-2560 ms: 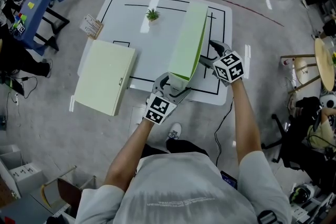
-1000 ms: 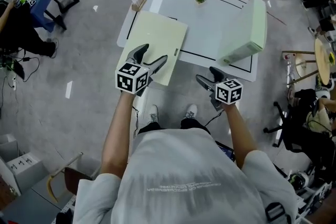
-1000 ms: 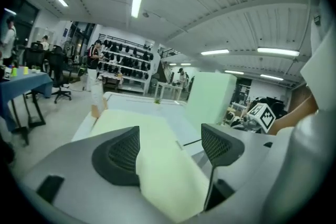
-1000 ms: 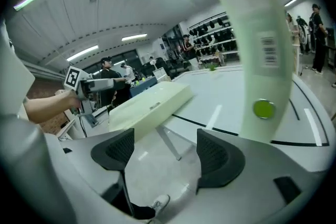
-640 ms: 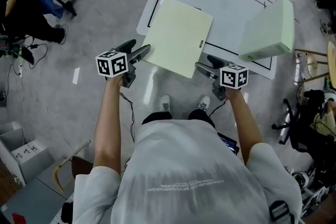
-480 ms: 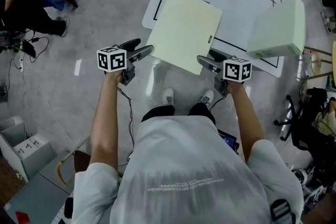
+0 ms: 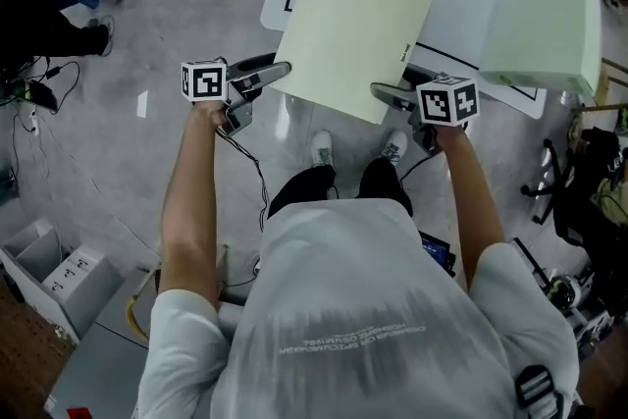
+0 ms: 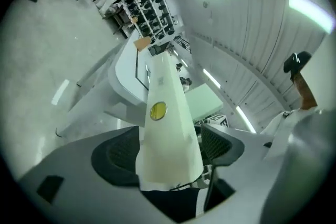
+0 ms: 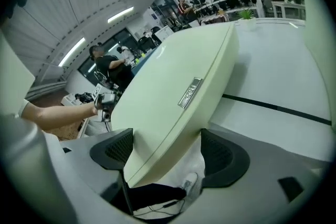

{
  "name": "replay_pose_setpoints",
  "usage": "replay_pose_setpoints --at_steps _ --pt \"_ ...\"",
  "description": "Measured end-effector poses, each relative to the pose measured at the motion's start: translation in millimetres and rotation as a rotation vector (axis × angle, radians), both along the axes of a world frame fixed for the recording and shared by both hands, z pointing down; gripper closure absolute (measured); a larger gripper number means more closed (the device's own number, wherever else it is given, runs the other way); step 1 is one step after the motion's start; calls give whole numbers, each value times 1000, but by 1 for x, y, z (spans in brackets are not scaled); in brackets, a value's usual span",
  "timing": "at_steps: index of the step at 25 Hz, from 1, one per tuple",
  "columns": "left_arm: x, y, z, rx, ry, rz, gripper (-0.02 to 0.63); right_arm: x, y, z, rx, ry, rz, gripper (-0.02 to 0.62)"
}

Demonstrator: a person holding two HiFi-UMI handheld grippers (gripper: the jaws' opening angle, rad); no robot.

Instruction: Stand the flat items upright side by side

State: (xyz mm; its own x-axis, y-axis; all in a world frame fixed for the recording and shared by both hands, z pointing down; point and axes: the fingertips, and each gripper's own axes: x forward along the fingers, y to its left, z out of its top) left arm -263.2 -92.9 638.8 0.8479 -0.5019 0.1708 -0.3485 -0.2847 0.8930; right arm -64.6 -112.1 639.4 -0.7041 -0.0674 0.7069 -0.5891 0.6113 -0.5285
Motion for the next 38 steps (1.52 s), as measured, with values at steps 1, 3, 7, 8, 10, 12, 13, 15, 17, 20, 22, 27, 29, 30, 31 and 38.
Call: replay_pose_setpoints --at_steps 1,3,7,8,10,12,13,15,17,20,22,27,29,30,31,38 --pt "3 -3 2 -16 26 11 224 -1 2 5 -2 29 -28 198" --pt "17 0 16 -65 -8 83 225 2 7 16 17 109 -99 199" --pt "40 16 40 -132 -85 220 224 10 3 25 71 169 -156 198" --pt "41 16 39 -129 -77 203 225 9 -2 22 66 130 -123 198" --pt "40 12 35 -107 -67 153 233 9 -9 17 54 59 -67 199" --pt "40 11 33 -99 -65 126 241 10 -12 16 50 45 -60 199" --pt "40 12 33 -98 -68 115 242 10 -12 16 51 49 -63 199" --pt "39 14 31 -74 -90 83 247 10 -11 17 57 57 -70 201" --pt "36 15 25 -31 -124 36 252 9 -10 14 74 50 -79 201" --pt "41 17 15 -4 -153 0 255 13 -16 4 122 23 -112 201" --pt "45 18 6 10 -158 -18 256 13 -23 -7 165 3 -146 201" --pt "54 8 -25 99 -263 -93 256 13 -51 -34 269 -10 -265 201" --pt "58 2 -39 138 -322 -116 256 13 -63 -45 307 -8 -310 201" --pt "60 -1 -45 154 -348 -132 256 14 -69 -51 321 -13 -328 201" --pt "61 -5 -52 167 -369 -154 255 14 -75 -57 330 -24 -342 201" --pt "60 -28 -85 245 -515 -307 255 -6 -123 -94 471 -51 -485 201"
